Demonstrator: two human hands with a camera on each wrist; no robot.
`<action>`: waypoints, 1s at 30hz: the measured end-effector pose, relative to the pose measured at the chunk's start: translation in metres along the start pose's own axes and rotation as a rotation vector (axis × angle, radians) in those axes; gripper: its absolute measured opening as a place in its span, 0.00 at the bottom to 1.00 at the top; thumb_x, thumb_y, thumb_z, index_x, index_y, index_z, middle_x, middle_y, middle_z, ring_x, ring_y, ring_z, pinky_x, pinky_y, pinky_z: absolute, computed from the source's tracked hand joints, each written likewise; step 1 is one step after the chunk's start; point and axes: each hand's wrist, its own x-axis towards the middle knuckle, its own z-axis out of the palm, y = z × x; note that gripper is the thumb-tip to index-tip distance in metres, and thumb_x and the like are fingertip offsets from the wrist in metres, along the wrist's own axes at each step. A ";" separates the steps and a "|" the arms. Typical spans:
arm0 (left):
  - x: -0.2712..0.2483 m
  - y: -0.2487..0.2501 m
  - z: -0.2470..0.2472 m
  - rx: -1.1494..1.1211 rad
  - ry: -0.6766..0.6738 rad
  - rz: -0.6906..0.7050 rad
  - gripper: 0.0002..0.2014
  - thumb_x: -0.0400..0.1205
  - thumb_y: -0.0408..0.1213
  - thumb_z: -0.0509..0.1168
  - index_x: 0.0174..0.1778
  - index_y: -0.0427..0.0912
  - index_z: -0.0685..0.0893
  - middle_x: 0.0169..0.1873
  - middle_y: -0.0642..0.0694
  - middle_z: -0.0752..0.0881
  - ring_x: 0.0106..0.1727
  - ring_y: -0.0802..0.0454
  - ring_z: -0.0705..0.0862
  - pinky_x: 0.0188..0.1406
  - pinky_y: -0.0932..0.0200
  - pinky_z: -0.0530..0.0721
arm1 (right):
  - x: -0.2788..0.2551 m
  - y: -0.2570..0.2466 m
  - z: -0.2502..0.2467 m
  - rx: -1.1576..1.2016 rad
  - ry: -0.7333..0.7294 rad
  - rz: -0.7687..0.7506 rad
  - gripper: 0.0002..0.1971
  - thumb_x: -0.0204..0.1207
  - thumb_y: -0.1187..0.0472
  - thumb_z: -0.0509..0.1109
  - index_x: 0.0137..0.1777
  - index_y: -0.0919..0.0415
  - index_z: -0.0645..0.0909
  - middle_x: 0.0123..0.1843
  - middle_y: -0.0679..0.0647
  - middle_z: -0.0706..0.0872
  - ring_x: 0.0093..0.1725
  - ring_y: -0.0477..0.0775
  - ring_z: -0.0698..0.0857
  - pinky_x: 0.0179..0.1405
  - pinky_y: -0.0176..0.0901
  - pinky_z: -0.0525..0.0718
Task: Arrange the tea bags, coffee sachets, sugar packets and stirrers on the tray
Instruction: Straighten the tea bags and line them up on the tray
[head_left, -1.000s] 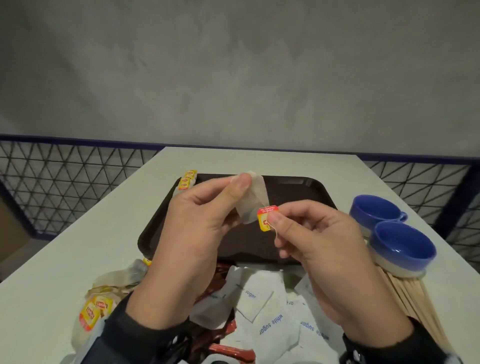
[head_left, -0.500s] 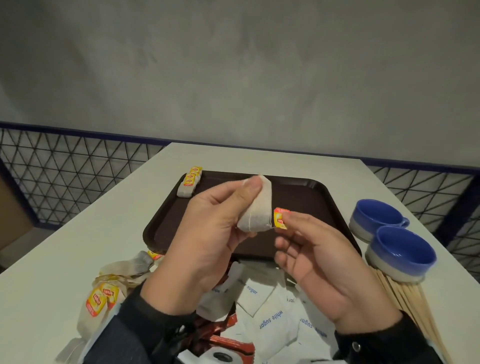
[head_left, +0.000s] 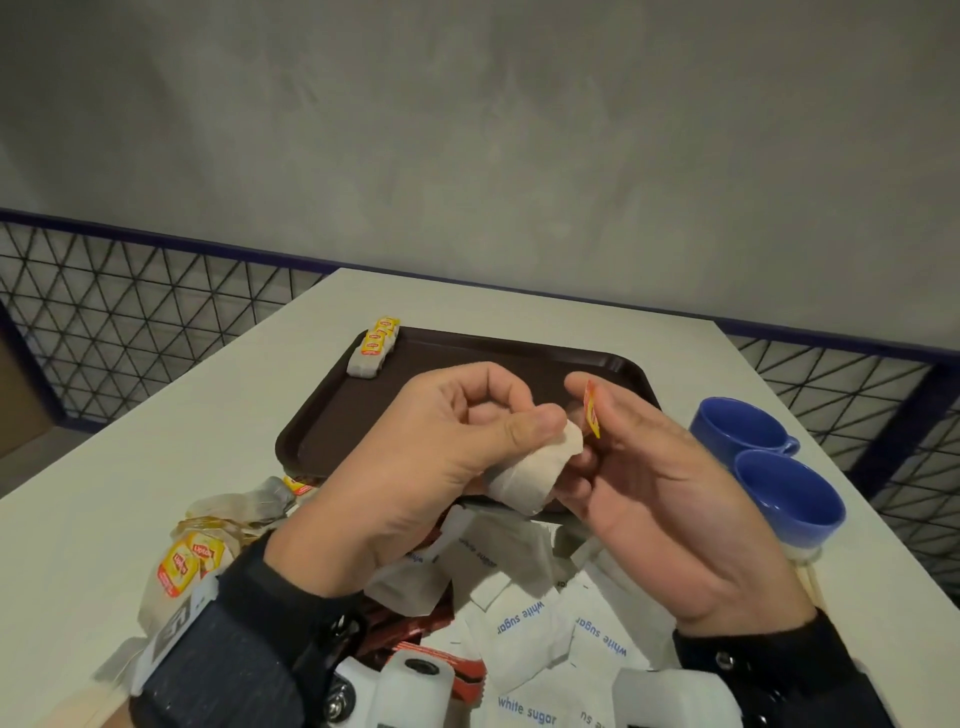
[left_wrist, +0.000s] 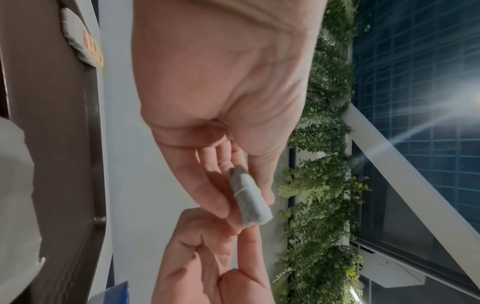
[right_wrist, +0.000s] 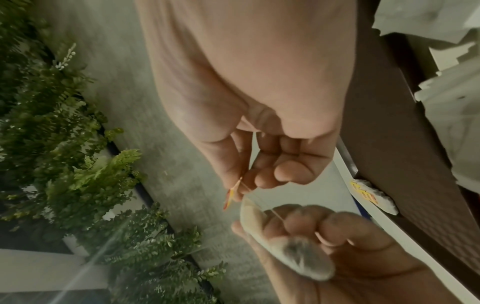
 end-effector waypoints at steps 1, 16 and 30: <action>0.000 0.000 0.000 0.003 0.006 0.009 0.07 0.71 0.39 0.80 0.38 0.45 0.89 0.31 0.41 0.90 0.31 0.50 0.88 0.31 0.60 0.87 | -0.001 -0.001 0.000 -0.026 -0.013 -0.011 0.11 0.72 0.61 0.71 0.48 0.59 0.95 0.36 0.54 0.83 0.33 0.47 0.77 0.33 0.41 0.75; 0.000 0.002 -0.003 0.145 0.002 0.084 0.11 0.77 0.45 0.73 0.46 0.41 0.94 0.41 0.39 0.94 0.41 0.50 0.92 0.42 0.61 0.89 | 0.003 0.005 -0.007 -0.377 -0.072 -0.249 0.22 0.61 0.61 0.81 0.57 0.63 0.91 0.41 0.66 0.88 0.37 0.58 0.87 0.32 0.42 0.88; 0.002 0.002 -0.012 0.003 0.010 0.041 0.18 0.73 0.26 0.79 0.57 0.41 0.87 0.47 0.41 0.92 0.50 0.46 0.93 0.48 0.54 0.90 | 0.005 0.004 -0.006 -0.367 0.063 -0.429 0.26 0.64 0.65 0.81 0.64 0.60 0.84 0.41 0.63 0.92 0.37 0.56 0.89 0.32 0.39 0.87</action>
